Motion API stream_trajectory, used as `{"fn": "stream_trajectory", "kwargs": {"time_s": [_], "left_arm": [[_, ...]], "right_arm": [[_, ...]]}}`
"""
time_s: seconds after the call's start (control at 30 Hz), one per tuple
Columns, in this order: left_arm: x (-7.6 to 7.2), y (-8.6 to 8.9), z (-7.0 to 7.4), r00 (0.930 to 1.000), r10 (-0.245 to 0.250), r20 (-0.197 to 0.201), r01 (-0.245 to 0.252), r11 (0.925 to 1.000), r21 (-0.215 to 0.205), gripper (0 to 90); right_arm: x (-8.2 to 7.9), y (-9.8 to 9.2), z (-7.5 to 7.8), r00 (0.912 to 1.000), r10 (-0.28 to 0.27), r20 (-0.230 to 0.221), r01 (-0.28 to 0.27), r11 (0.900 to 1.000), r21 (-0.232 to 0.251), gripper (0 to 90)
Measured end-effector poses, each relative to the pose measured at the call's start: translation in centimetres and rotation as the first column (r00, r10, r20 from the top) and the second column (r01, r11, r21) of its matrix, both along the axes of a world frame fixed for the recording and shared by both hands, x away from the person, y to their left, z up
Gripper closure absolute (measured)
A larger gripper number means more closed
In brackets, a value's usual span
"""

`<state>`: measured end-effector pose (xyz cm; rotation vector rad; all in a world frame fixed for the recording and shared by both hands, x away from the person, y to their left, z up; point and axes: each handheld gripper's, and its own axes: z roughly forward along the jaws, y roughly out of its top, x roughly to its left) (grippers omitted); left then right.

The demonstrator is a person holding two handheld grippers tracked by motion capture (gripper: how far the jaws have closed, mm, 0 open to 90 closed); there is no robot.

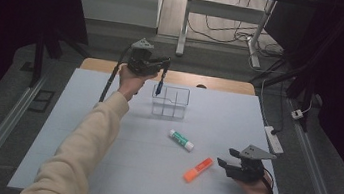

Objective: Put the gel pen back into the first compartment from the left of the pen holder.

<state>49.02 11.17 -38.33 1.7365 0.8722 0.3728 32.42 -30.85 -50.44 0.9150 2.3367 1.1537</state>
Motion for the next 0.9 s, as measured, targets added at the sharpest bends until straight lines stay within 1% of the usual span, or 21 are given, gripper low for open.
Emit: {"fn": "stream_trajectory", "kwargs": {"time_s": [0.2, 0.33, 0.43, 0.47, 0.53, 0.57, 0.63, 0.67, 0.73, 0.8, 0.87, 0.9], "left_arm": [[0.7, 0.0, -0.5, 0.9999, 0.015, -0.009, -0.015, 0.9998, -0.011, 79.2], [1.0, 0.0, -0.6, 0.9998, 0.016, -0.012, -0.017, 0.9998, -0.013, 79.0], [1.1, -0.1, -1.0, 0.9996, 0.008, -0.026, -0.008, 0.9999, -0.008, 78.2], [1.1, -0.1, -1.1, 0.9997, 0.000, -0.025, 0.000, 0.9999, -0.011, 75.6], [1.0, -0.1, -1.3, 0.9996, -0.006, -0.027, 0.006, 0.9999, -0.009, 63.0], [0.9, 0.0, -1.3, 0.9996, -0.006, -0.027, 0.006, 0.9999, -0.010, 58.2], [0.7, 0.1, -1.4, 0.9995, -0.008, -0.031, 0.007, 0.9999, -0.013, 53.0], [0.6, 0.2, -1.4, 0.9994, -0.008, -0.033, 0.007, 0.9998, -0.018, 51.1], [0.3, 0.5, -1.5, 0.9992, -0.012, -0.038, 0.011, 0.9999, -0.010, 48.3], [0.0, 0.6, -1.5, 0.9990, -0.014, -0.041, 0.015, 0.9998, 0.016, 48.4], [-0.4, 0.8, -1.7, 0.9988, -0.016, -0.045, 0.018, 0.9994, 0.029, 48.6], [-0.6, 0.9, -1.8, 0.9985, -0.020, -0.051, 0.022, 0.9994, 0.027, 48.6]], "right_arm": [[0.0, 0.0, 0.0, 1.0000, -0.001, -0.002, 0.001, 1.000, -0.003, 36.6], [0.0, -0.1, -0.1, 1.0000, -0.003, -0.002, 0.003, 1.000, -0.001, 36.6], [0.1, 0.0, -0.1, 1.0000, -0.003, -0.004, 0.003, 1.000, -0.003, 36.6], [0.1, 0.0, -0.1, 1.0000, -0.003, -0.004, 0.003, 1.000, -0.003, 36.6], [0.0, 0.0, -0.1, 1.0000, -0.003, -0.003, 0.003, 1.000, -0.003, 36.6], [0.0, -0.1, -0.1, 1.0000, -0.002, -0.003, 0.002, 1.000, -0.003, 36.6], [0.1, -0.1, -0.1, 1.0000, -0.002, -0.003, 0.002, 1.000, -0.003, 36.6], [0.1, -0.1, -0.1, 1.0000, -0.003, -0.003, 0.003, 1.000, -0.002, 36.6], [0.1, -0.1, -0.1, 1.0000, -0.002, -0.003, 0.002, 1.000, -0.004, 36.6], [0.0, 0.0, -0.1, 1.0000, -0.002, -0.003, 0.002, 1.000, -0.007, 36.6], [0.1, 0.0, -0.1, 1.0000, 0.000, -0.005, 0.000, 1.000, -0.012, 36.6], [0.0, 0.0, -0.1, 1.0000, 0.001, -0.004, -0.001, 1.000, -0.012, 36.6]]}}
